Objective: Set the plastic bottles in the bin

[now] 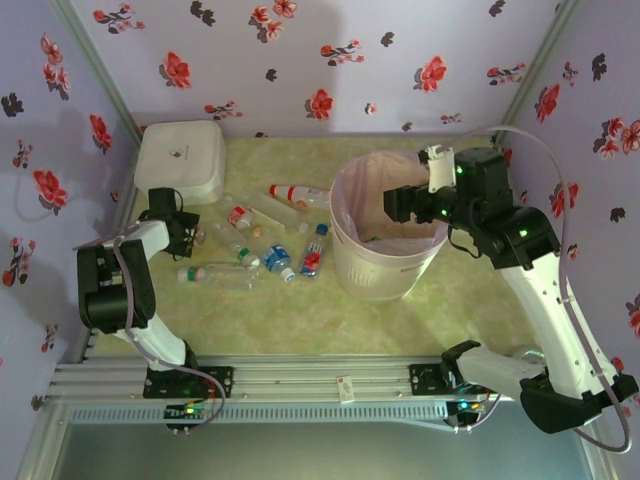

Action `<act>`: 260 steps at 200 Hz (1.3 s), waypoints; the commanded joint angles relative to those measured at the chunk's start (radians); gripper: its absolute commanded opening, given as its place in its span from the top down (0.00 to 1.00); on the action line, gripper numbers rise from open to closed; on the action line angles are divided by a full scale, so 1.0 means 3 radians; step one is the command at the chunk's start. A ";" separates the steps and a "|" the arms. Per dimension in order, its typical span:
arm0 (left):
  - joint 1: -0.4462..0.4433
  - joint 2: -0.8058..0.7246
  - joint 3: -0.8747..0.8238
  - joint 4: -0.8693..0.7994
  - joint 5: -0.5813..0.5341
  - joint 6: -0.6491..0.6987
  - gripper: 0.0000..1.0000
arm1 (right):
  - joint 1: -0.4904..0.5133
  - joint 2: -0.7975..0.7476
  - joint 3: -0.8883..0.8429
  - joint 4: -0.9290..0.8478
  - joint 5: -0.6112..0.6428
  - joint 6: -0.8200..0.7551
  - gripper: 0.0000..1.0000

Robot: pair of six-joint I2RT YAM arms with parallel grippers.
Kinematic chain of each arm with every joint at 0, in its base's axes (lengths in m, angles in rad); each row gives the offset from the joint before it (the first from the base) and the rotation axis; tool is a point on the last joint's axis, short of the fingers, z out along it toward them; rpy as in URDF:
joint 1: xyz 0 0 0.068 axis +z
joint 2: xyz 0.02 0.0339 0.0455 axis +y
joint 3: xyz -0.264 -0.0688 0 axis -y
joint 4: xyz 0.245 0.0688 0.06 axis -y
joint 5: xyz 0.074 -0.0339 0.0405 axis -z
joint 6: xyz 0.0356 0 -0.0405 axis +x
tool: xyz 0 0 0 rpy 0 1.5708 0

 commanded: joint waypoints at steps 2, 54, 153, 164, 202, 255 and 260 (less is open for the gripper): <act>0.0034 0.0060 0.0001 0.0075 0.0046 -0.0055 0.38 | -0.0038 -0.0076 -0.0075 0.0104 0.0098 0.0084 0.15; 0.0033 -0.0110 -0.0088 0.0069 0.0063 -0.0054 0.42 | -0.0075 -0.0132 -0.0078 0.0091 0.0162 0.0111 0.15; -0.0161 -0.1149 -0.0118 -0.0187 0.0120 0.0546 0.68 | -0.0101 -0.0187 -0.0010 0.0172 0.0213 0.0343 0.15; -0.0227 -0.1319 -0.0118 -0.0174 0.0160 0.0717 0.71 | -0.0102 -0.0152 0.0030 0.0202 0.0122 0.0380 0.15; -0.0472 -0.1769 -0.0006 -0.0109 0.0503 0.1494 0.88 | -0.0032 0.0144 0.0125 0.0450 -0.0385 0.0627 0.15; -0.1034 -0.1766 0.0399 -0.0286 0.0925 0.2073 1.00 | 0.0783 0.0908 0.0581 0.0847 -0.0145 0.0844 0.16; -0.1094 -0.1733 0.0428 -0.0269 0.0994 0.2075 1.00 | 0.0816 0.0969 0.0619 0.0884 -0.0163 0.0865 0.16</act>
